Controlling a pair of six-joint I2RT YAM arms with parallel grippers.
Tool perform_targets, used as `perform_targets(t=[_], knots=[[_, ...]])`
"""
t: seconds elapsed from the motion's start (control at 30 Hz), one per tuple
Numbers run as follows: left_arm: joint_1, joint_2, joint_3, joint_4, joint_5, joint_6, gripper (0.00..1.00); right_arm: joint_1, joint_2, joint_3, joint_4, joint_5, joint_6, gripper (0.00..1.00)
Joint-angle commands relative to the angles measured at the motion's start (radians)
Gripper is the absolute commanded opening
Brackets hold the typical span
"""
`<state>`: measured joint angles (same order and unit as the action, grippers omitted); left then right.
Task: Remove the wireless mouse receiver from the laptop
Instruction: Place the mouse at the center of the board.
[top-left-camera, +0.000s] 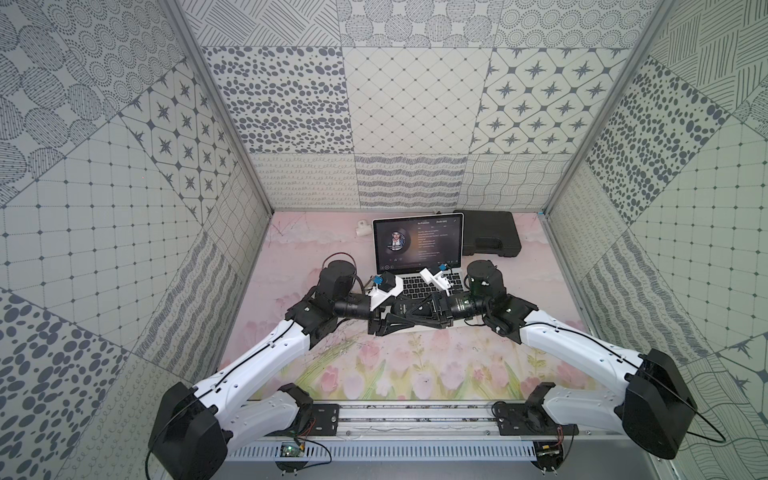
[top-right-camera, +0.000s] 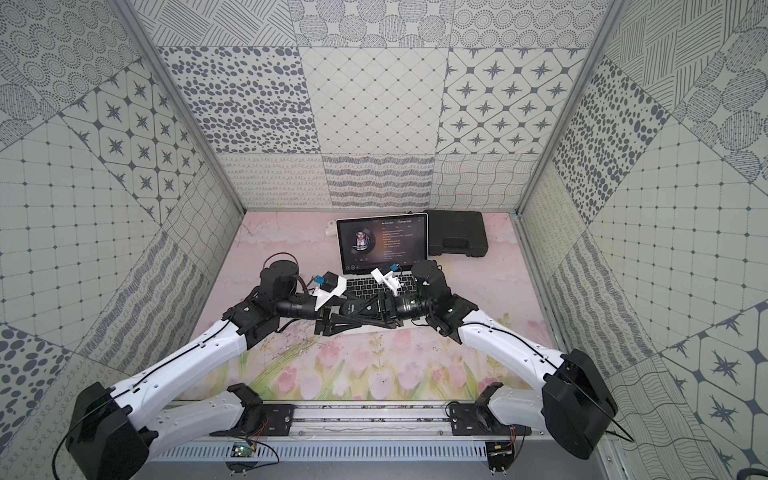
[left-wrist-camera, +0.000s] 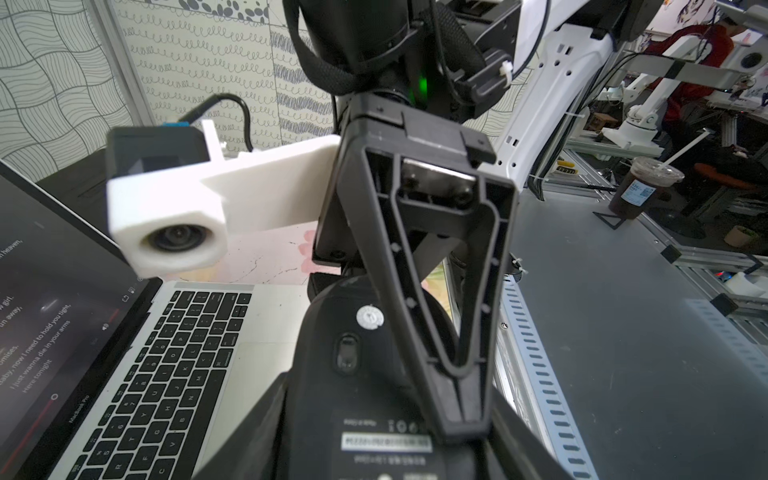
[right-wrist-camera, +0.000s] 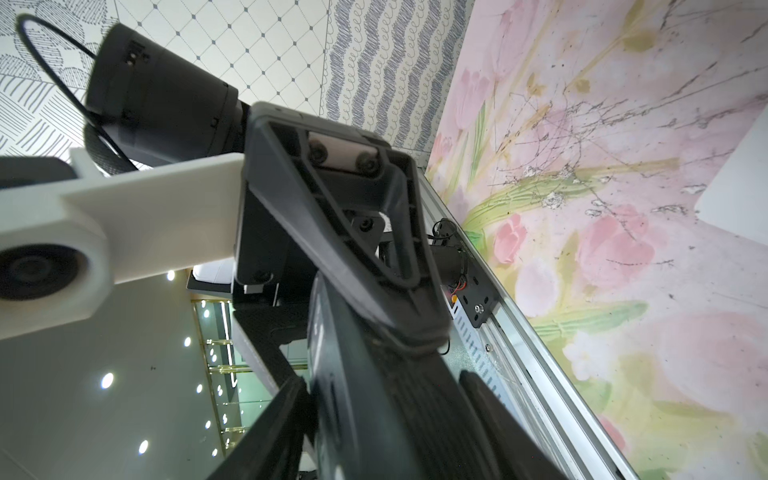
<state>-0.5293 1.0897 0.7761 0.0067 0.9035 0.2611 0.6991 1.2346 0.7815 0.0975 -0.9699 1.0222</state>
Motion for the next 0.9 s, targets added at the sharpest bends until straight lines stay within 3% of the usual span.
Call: perform_targets(t=[0.0,0.23,0.37,0.53,0.73,0.87], knots=[[-0.009,-0.019,0.0,0.155,0.043,-0.034,0.1,0.004,0.009,0.033,0.054,-0.011,-0.028,0.66],[-0.009,-0.023,-0.013,0.076,0.022,0.042,0.09,-0.003,-0.03,0.037,0.045,-0.008,-0.024,0.88],[-0.009,-0.033,-0.012,0.065,0.005,0.055,0.09,-0.05,-0.099,0.009,0.031,-0.004,-0.015,0.94],[-0.008,-0.051,-0.024,0.084,-0.01,0.046,0.09,-0.09,-0.172,-0.035,0.081,-0.025,0.026,0.91],[-0.009,-0.052,-0.036,0.167,0.006,-0.018,0.09,-0.077,-0.144,-0.062,0.133,-0.051,0.065,0.86],[-0.008,-0.054,-0.041,0.181,0.01,-0.03,0.09,-0.06,-0.138,-0.062,0.159,-0.044,0.06,0.75]])
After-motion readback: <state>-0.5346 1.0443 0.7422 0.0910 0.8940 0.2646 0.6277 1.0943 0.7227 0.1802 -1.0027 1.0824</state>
